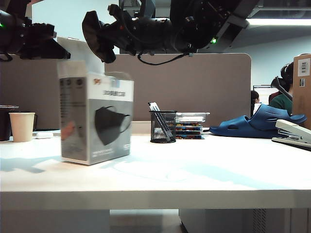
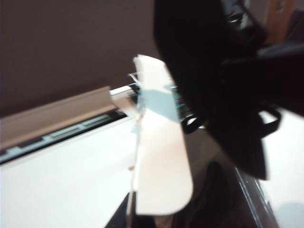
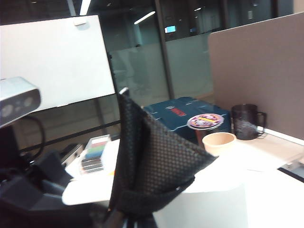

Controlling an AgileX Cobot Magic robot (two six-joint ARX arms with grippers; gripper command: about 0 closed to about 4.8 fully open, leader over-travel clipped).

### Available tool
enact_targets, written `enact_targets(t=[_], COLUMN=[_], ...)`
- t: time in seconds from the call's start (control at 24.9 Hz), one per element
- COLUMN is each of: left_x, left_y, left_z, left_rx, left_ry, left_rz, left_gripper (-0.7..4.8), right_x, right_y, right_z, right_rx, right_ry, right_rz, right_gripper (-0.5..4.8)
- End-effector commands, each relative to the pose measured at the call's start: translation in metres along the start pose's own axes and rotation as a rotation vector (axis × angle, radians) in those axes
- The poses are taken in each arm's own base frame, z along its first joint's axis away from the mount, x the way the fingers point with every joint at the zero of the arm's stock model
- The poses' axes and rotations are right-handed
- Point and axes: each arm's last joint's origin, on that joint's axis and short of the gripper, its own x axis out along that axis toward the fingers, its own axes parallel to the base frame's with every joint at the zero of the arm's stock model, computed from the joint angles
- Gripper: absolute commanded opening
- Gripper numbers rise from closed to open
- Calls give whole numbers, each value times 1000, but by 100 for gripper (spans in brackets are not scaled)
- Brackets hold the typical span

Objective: Put the mask into the mask box.

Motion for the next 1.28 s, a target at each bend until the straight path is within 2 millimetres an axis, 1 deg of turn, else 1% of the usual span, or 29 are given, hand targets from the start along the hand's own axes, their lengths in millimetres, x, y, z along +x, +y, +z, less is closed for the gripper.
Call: enact_targets(t=[0.04,0.2,0.36,0.52,0.68,0.72,0.76,0.8,0.88,1.04,1.28], left_x=[0,0,0,0,0,0,-1,-1,-1,-4,-7], left_y=[0,0,0,0,1,2,2,2,4,10,15], left_z=[2,2,3,4,4,4,4,4,4,3,2], left_rx=[-32,-32,-29,-24,-24,-23,-24,-23,-23,-24,-25], left_ry=[-13,-14,-19,-27,-26,-24,-22,-22,-22,-22,-18], left_rz=[-19,-17,-15,-12,11,24,38,44,52,78,106], left_gripper=[-6,-6,-6,-6,-6,-6,-6,-6,-6,-6,-6], right_x=[1,2,8,8,7,6,5,5,3,2,-1], right_y=[0,-1,4,4,3,2,1,1,-1,2,4], right_z=[1,-7,-23,-32,-39,-40,-40,-39,-36,-28,-25], right_rx=[-14,4,47,30,62,68,72,74,72,79,115], right_ry=[-32,-5,75,153,219,228,232,234,231,242,297], right_rz=[-11,-15,-12,-26,-41,-45,-49,-51,-57,-62,-72], right_gripper=[-8,-8,-8,-8,-3,11,37,79,142,187,280])
